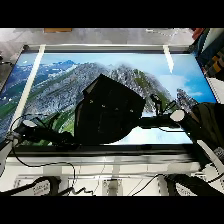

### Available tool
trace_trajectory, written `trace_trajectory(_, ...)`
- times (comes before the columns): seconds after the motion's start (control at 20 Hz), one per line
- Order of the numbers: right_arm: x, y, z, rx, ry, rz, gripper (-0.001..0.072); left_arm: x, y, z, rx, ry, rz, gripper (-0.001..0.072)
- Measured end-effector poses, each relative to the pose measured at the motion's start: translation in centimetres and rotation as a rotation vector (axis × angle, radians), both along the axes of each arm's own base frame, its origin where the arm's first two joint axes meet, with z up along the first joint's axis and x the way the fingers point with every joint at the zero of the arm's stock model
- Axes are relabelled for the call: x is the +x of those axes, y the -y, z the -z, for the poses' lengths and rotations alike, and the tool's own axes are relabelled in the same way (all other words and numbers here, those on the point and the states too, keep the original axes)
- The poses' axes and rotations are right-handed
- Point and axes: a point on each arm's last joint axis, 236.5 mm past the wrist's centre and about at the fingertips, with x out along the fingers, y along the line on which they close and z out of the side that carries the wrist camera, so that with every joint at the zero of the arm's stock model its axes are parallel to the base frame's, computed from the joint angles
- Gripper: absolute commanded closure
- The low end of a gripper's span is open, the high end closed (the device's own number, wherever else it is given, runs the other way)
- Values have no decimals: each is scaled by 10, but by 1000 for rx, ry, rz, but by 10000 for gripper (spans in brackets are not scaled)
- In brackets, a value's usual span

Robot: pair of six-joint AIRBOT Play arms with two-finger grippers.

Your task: Fold the clothes and pants, and hang the long-sleeved shirts on hangers.

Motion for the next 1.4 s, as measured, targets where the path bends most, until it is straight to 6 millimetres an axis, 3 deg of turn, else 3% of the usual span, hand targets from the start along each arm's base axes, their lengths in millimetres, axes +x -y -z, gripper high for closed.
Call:
trace_trajectory(0.2,1,0,0,0,3,3,680,-1,7,6,-39,-13,-16,309)
trace_trajectory(0.35,1,0,0,0,2,2,680,16,8,10,-42,33,-71,422)
trace_trajectory(0.45,1,0,0,0,2,3,680,29,6,14,-29,77,-108,655)
trace_trajectory(0.5,1,0,-1,1,2,2,680,35,4,15,-22,99,-118,691)
trace_trajectory(0.6,1,-2,-5,7,3,-8,681,42,9,10,-50,135,-120,692)
trace_trajectory(0.7,6,-5,-20,17,26,-26,681,49,22,-13,-146,179,-98,694)
trace_trajectory(0.8,15,-10,-48,30,87,-50,680,61,34,-48,-251,247,-58,695)
trace_trajectory(0.9,24,-14,-86,47,172,-72,681,78,41,-100,-335,368,-21,695)
trace_trajectory(1.05,27,-22,-160,94,329,-101,680,104,42,-199,-348,663,32,694)
trace_trajectory(1.2,9,-33,-236,177,479,-127,681,105,39,-307,-244,1026,55,693)
trace_trajectory(1.3,-14,-41,-276,226,567,-158,681,92,34,-378,-126,1281,12,693)
trace_trajectory(1.4,-42,-51,-310,287,633,-183,681,73,23,-432,12,1497,-59,694)
